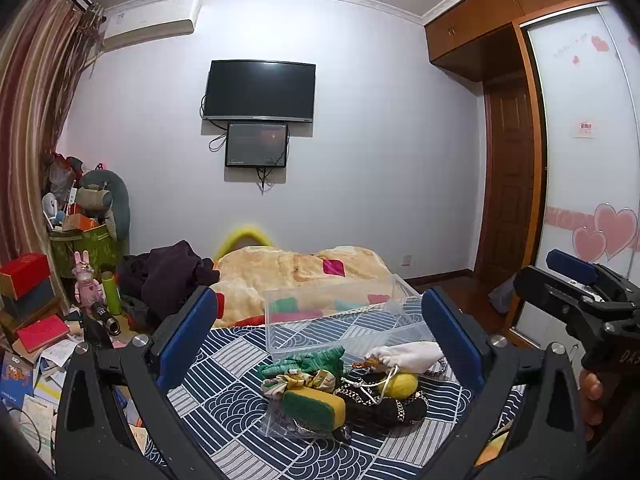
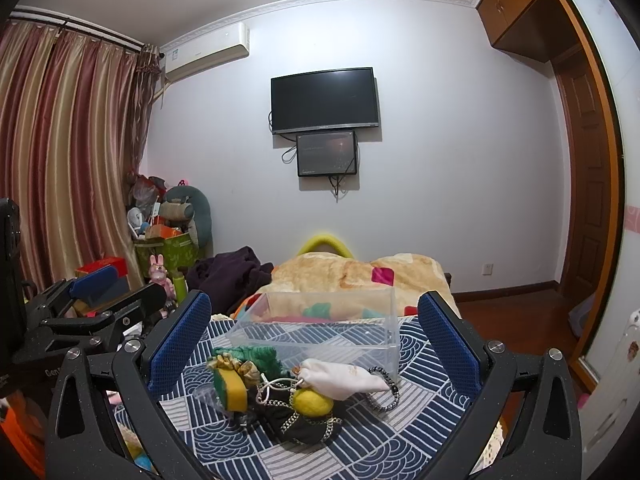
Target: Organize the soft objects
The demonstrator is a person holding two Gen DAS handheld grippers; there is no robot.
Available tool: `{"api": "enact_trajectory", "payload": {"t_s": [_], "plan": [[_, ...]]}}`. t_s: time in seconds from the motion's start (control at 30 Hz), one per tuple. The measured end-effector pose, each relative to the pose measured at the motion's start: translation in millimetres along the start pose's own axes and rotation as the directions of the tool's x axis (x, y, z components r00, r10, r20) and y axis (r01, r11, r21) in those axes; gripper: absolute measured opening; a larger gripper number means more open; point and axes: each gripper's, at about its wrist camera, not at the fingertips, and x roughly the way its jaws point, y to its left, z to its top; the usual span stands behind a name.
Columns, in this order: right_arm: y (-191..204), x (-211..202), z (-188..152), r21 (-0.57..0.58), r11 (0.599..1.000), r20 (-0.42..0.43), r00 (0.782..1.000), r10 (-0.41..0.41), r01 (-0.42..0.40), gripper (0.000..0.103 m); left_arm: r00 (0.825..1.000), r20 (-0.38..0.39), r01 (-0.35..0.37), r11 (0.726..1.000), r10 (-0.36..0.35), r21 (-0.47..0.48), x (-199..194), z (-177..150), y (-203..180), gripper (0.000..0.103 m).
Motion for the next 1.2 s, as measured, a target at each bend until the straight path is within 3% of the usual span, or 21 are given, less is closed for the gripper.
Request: {"api": "enact_trajectory", "payload": {"t_s": [0.2,0.4,0.67,0.77,0.87,0.93,1.03,1.2], "plan": [[-2,6,-6,0.009,1.0,-0.024,0.999,0.024,-0.024,0.103,1.0,-0.03,-0.001,1.0,0.001,0.009,8,-6,0,0.103],[-11,27,-20,0.022,0.999,-0.103,0.994,0.025,-0.022,0.103,0.988,-0.156,-0.001,1.0,0.003,0.008,40,-22,8,0.103],[-39,70,-43,0.088,0.996,-0.264,0.964,0.03,-0.007,0.1,0.954,-0.297,0.038,0.999,-0.045,-0.031,93,-37,25,0.103],[-44,81,-49,0.105,0.994,-0.304,0.951,0.046,-0.014,0.093,0.944,-0.324,0.048,0.997,-0.064,-0.056,111,-41,30,0.101],[-48,94,-55,0.125,0.992,-0.346,0.936,0.064,-0.022,0.088,0.924,-0.373,0.057,0.996,-0.079,-0.07,131,-45,31,0.09],[-50,102,-60,0.133,0.991,-0.375,0.924,0.078,-0.03,0.08,0.912,-0.399,0.068,0.995,-0.094,-0.078,142,-50,30,0.089],[-49,118,-69,0.154,0.987,-0.418,0.902,0.107,-0.046,0.077,0.9,-0.422,0.086,0.994,-0.106,-0.067,153,-60,22,0.089],[-48,136,-82,0.176,0.983,-0.472,0.872,0.131,-0.052,0.067,0.869,-0.488,0.066,0.997,-0.076,-0.039,175,-79,13,0.087]]}}
